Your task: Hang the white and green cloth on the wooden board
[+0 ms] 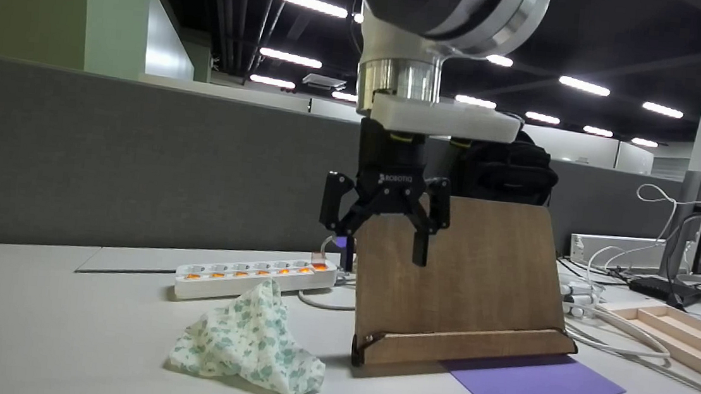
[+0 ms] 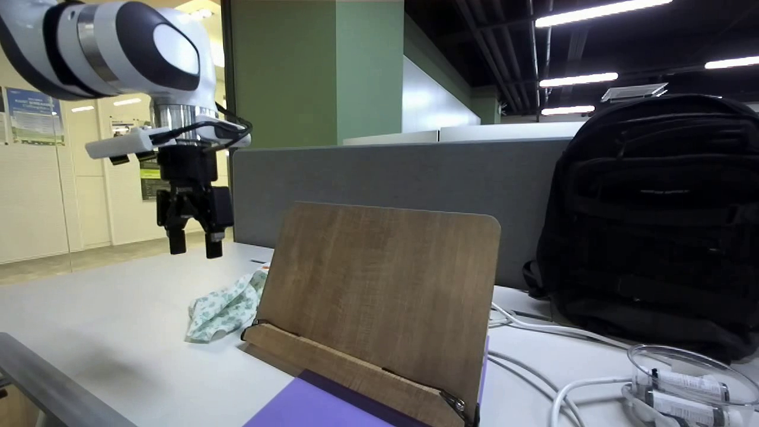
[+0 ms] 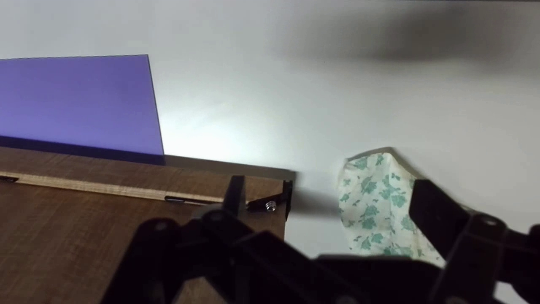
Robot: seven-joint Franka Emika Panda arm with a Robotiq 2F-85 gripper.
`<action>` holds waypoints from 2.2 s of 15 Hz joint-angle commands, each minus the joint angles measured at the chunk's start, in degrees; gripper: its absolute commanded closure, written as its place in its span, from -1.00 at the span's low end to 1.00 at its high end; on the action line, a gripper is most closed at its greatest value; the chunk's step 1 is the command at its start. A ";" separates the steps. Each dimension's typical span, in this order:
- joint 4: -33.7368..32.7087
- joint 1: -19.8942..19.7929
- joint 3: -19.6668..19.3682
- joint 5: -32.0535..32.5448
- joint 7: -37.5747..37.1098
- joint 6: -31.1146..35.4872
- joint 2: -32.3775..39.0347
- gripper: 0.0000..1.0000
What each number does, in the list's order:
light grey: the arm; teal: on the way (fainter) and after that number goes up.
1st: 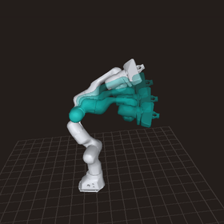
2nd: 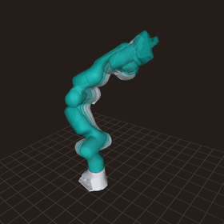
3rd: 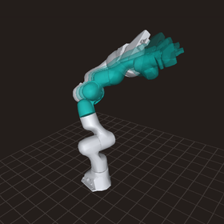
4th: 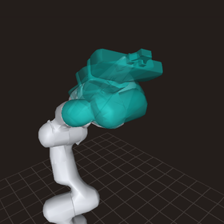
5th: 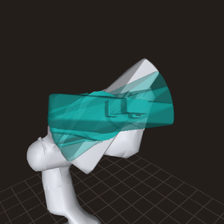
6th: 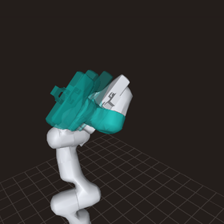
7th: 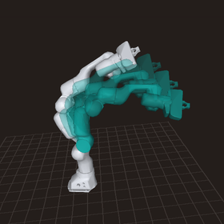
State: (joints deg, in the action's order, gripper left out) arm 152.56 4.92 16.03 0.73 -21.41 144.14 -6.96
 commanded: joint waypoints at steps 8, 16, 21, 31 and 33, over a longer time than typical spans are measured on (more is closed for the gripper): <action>-4.43 6.85 -5.77 7.26 -8.91 14.92 19.15 -1.00; -7.08 12.91 -9.96 3.61 -4.20 19.14 24.53 -1.00; -6.98 12.89 -10.12 3.64 -4.09 19.14 24.38 -1.00; -9.19 17.47 -13.94 6.16 -8.52 23.74 25.47 -1.00; -10.62 20.14 -16.50 6.71 -9.08 25.64 26.17 -1.00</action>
State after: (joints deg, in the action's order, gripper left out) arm 144.36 21.31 2.90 6.01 -27.47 167.65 17.89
